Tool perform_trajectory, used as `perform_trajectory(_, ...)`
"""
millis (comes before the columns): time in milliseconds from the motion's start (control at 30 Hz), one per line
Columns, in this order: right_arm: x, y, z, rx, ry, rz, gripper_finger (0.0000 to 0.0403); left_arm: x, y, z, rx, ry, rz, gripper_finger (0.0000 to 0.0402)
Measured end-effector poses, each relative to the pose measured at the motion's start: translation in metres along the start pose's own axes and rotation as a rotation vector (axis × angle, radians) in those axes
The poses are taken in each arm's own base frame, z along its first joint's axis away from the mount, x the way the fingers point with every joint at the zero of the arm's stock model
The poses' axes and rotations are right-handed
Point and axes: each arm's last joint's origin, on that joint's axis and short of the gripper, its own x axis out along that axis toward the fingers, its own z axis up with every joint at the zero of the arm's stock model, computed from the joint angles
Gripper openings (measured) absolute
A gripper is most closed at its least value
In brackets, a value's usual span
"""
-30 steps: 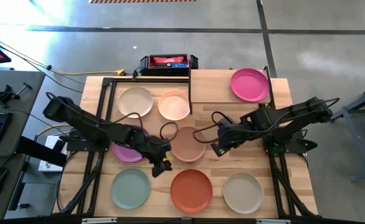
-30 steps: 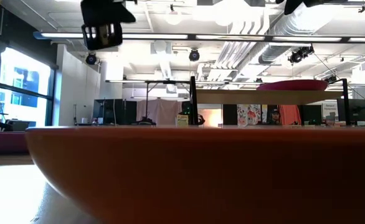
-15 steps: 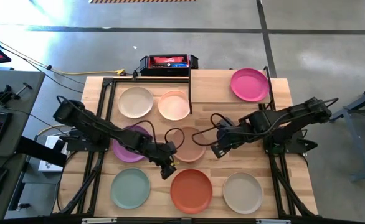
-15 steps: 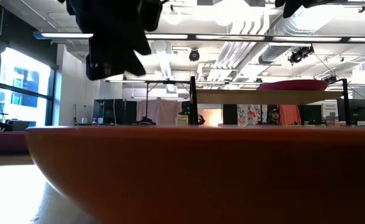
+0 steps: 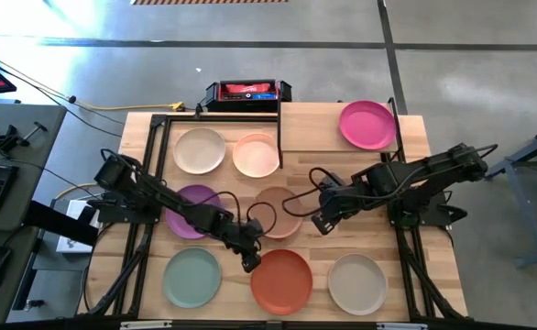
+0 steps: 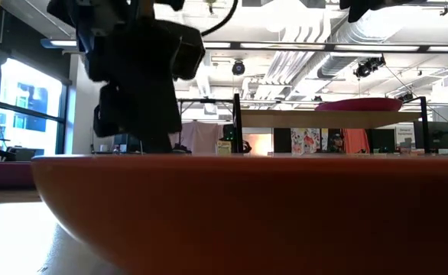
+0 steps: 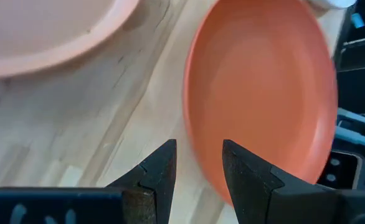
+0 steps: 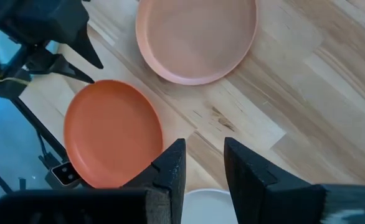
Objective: Place and stack plates onto a shelf
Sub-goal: Stack the orange plate on top of the pink plate
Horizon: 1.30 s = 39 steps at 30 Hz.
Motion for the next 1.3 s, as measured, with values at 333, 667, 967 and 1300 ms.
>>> perform_trajectory(333,0.000,0.000,0.000,-0.001,0.002,-0.002,0.0087,0.012,0.001,-0.006,-0.020,0.017,0.003,0.0117)
perform_trajectory(667,0.000,-0.001,0.000,-0.002,0.004,-0.007,0.0087,0.016,0.002,-0.008,-0.019,0.023,0.011,0.0117)
perform_trajectory(967,0.000,-0.001,0.000,-0.002,0.004,-0.007,0.0087,0.017,-0.001,-0.010,-0.022,0.020,-0.009,0.0117)
perform_trajectory(1300,0.000,-0.001,0.000,-0.002,0.004,-0.007,0.0087,0.024,0.001,-0.013,-0.031,0.027,0.002,0.0117)
